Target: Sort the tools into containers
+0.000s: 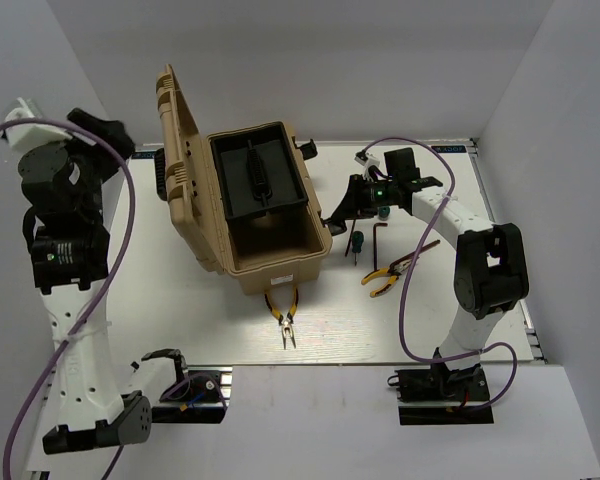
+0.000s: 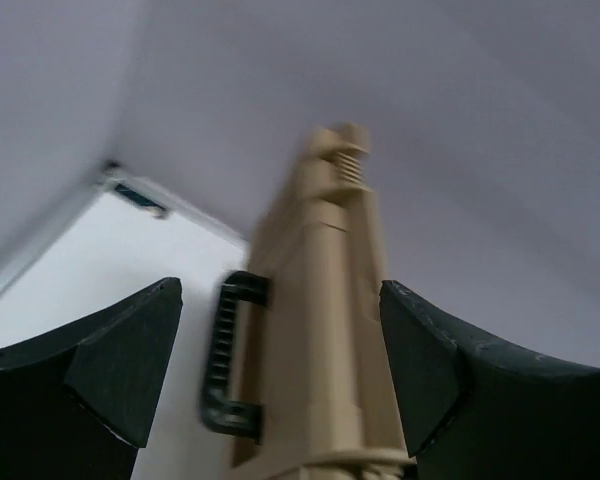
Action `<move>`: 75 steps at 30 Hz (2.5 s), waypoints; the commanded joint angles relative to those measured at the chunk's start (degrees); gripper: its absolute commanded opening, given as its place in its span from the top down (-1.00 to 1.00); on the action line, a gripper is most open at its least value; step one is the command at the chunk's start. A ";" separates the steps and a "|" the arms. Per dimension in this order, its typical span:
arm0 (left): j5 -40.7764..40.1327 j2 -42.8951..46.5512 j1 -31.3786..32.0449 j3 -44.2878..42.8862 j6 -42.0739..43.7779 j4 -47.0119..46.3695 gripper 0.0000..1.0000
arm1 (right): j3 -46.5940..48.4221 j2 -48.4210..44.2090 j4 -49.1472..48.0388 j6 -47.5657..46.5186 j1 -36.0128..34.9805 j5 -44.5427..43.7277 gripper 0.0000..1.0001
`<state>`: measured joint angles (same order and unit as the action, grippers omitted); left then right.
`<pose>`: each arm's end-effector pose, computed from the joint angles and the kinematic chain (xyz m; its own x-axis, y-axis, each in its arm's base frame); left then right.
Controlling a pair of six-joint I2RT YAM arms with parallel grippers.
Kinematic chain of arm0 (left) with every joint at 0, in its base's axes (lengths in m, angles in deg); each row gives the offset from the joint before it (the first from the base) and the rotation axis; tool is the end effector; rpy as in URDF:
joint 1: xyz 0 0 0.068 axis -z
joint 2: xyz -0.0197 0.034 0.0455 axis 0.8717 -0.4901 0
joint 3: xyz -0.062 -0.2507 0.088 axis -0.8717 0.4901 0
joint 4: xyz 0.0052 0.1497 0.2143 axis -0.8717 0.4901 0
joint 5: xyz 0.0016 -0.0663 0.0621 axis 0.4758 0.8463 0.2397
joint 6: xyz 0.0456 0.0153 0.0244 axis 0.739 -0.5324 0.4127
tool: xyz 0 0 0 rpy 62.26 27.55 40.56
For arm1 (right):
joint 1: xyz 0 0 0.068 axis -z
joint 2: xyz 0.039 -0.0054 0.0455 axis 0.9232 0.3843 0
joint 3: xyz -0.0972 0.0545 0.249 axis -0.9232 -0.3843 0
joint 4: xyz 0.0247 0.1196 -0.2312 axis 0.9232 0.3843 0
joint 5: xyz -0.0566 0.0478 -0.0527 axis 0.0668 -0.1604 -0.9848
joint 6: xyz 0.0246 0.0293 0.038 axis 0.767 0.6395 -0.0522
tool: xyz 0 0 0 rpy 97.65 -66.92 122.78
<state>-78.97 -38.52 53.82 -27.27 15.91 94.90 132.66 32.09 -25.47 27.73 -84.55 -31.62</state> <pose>0.1586 0.0277 0.5172 0.1437 -0.4691 -0.8714 -0.3297 0.8075 -0.4891 0.3719 0.1392 0.2441 -0.8097 -0.0534 -0.5844 -0.4874 0.6157 0.6191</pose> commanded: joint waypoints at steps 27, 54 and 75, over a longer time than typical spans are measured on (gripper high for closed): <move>63.61 -8.44 12.10 6.34 0.24 -39.93 -1.00 | -1.39 -2.41 10.69 -9.56 -6.58 3.04 1.00; 26.80 -30.58 42.33 -17.11 23.53 -1.54 -1.00 | -5.51 -18.92 17.19 -12.46 1.31 -34.47 -0.18; 13.17 -22.34 62.64 3.97 26.36 -0.02 0.23 | -21.78 -24.49 18.69 -45.61 12.14 -21.21 -0.01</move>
<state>-64.22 -67.11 115.55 -24.19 44.30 96.59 110.26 4.41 -3.84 -10.87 -72.70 -56.78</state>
